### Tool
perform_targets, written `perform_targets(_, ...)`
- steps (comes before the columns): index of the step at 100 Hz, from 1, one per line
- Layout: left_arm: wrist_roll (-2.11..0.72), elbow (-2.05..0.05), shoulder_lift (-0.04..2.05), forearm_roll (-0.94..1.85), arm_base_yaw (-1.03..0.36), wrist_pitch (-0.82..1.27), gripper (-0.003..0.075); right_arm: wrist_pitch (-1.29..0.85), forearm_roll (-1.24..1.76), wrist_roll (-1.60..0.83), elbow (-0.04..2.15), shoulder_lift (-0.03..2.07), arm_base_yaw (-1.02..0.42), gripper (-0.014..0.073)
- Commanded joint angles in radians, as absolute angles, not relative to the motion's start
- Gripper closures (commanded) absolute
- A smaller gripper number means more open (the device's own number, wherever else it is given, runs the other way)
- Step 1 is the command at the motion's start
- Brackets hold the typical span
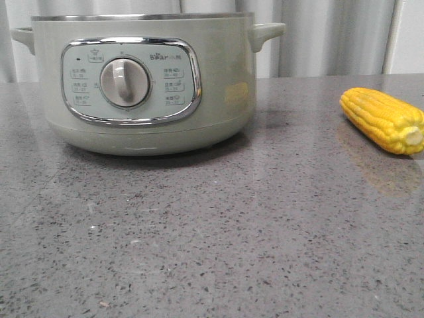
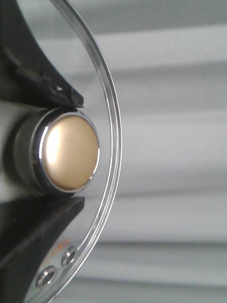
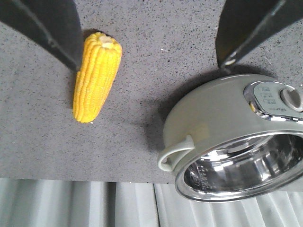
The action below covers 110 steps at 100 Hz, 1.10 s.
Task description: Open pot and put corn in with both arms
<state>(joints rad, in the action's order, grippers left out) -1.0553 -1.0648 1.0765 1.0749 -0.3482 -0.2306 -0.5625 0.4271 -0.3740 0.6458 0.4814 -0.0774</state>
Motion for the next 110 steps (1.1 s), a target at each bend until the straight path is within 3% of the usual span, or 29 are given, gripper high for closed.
perform_targets(1,-1.060,-1.031,0.992,1.055,-0.260,-0.300,0.0543,-0.502,0.447,-0.378,0.680,0.493,-0.070,0.0116)
perform_targets(31,-1.060,-0.767,0.925,1.148,-0.051,-0.300,0.0543,-0.500,0.447,-0.378,0.678,0.493,-0.077,0.0116)
perform_targets(56,-1.041,-0.621,1.002,1.163,-0.043,-0.289,0.0542,-0.500,0.447,-0.378,0.678,0.495,-0.101,0.0116)
perform_targets(110,-1.019,-0.616,1.184,1.165,-0.043,-0.240,0.0543,-0.509,0.447,-0.378,0.678,0.495,-0.101,0.0116)
